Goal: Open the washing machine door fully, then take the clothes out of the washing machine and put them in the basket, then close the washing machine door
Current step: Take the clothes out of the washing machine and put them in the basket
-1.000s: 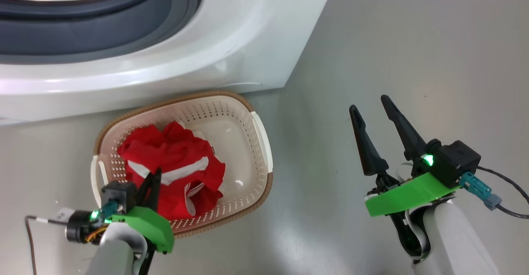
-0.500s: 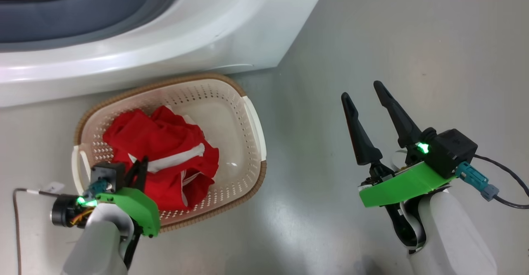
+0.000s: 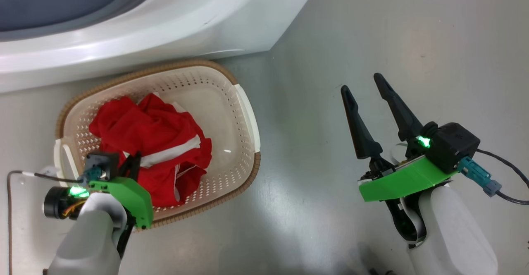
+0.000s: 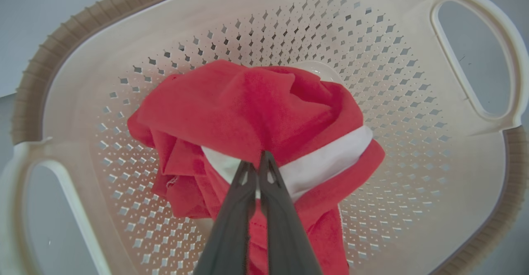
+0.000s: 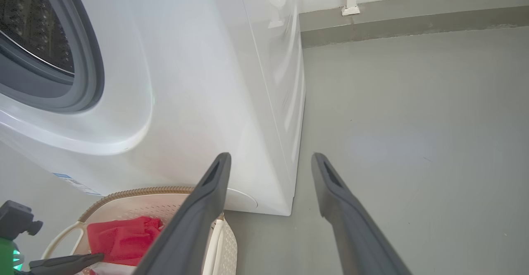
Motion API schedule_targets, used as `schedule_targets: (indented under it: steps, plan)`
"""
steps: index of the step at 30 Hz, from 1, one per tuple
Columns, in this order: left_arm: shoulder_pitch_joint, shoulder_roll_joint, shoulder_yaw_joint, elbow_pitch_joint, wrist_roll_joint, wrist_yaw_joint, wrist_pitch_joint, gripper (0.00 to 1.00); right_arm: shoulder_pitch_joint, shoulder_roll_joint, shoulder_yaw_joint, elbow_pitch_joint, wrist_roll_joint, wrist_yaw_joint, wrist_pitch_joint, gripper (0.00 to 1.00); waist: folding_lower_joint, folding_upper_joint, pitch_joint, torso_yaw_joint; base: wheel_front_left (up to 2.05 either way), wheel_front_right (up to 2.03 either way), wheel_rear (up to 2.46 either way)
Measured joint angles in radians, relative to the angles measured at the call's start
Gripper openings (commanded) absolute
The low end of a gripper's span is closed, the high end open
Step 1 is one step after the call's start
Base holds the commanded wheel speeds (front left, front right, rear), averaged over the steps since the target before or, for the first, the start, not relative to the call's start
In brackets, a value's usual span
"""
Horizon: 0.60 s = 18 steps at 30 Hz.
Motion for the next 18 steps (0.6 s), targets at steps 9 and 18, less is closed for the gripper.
schedule_targets:
  steps: [9,18]
  plan:
    - [-0.037,0.002,-0.021,0.056,-0.062,0.0,0.0,0.45,-0.003,0.0,0.001,-0.002,-0.007,0.0,0.0,1.0,0.0,0.0001,0.009,-0.004,0.0,0.0,0.0]
    - [-0.036,0.002,-0.024,0.053,-0.125,0.0,0.0,1.0,-0.003,0.0,-0.003,0.01,-0.01,0.0,0.0,1.0,0.0,0.0,-0.021,0.009,0.0,0.0,0.0]
